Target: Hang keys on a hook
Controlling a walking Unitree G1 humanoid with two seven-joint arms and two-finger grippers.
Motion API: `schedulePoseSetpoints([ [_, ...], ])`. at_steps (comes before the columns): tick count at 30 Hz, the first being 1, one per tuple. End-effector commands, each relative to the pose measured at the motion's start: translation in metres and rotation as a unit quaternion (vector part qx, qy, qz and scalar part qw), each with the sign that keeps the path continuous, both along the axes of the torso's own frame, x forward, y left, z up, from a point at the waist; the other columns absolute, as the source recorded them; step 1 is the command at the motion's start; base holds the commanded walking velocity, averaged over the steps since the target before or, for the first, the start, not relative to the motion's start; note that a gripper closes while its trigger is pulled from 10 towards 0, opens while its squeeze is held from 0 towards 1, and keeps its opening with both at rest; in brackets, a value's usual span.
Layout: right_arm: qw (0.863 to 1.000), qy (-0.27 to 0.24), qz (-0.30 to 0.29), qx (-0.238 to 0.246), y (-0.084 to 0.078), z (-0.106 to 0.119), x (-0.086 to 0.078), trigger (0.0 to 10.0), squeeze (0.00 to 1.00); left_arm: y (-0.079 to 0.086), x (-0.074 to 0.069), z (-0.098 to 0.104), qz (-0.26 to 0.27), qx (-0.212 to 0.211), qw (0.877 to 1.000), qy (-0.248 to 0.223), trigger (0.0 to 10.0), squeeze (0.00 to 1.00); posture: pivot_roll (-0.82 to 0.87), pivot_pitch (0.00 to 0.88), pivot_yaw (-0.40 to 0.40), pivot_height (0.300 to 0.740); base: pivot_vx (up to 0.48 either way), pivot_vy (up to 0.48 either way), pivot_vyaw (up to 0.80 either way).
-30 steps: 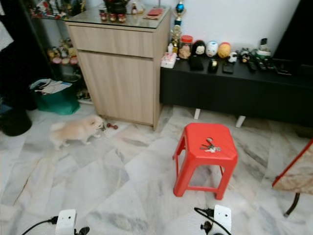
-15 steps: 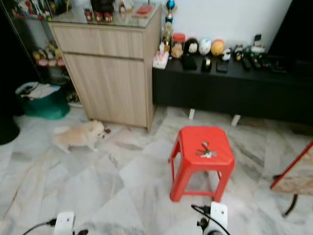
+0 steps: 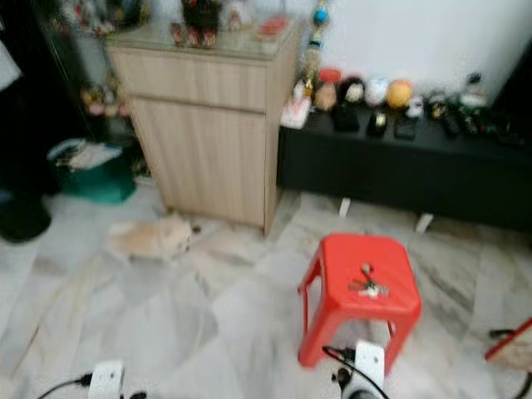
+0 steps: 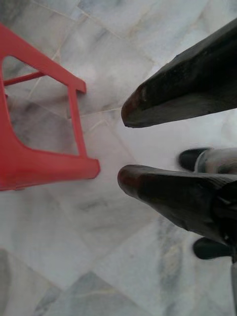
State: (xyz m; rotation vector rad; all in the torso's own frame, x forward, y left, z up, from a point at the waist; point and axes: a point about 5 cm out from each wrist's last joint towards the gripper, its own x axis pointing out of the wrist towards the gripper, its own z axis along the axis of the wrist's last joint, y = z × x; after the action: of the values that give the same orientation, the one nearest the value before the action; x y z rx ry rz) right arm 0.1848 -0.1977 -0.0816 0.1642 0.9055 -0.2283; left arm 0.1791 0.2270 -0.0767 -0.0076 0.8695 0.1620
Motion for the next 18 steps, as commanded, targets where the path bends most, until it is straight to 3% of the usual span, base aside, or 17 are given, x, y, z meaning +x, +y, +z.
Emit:
schedulePoseSetpoints([
  [1,1.0,0.008,-0.014,-0.017,-0.011,0.0,-0.004,10.0,0.0,-0.007,-0.003,-0.003,-0.008,-0.009,1.0,0.005,10.0,0.0,0.04,0.0,-0.01,0.74,0.296,0.0,0.0],
  [7,1.0,-0.001,-0.025,-0.009,-0.011,0.001,-0.002,10.0,0.0,-0.007,-0.003,-0.003,-0.009,-0.009,1.0,0.005,10.0,0.0,0.04,0.0,-0.009,0.74,0.292,0.0,-0.68],
  [18,0.999,-0.028,-0.019,-0.001,-0.008,0.008,0.011,10.0,0.0,-0.01,-0.002,-0.003,-0.011,-0.01,1.0,0.002,10.0,0.0,0.04,0.0,-0.009,0.74,0.295,0.0,0.0],
])
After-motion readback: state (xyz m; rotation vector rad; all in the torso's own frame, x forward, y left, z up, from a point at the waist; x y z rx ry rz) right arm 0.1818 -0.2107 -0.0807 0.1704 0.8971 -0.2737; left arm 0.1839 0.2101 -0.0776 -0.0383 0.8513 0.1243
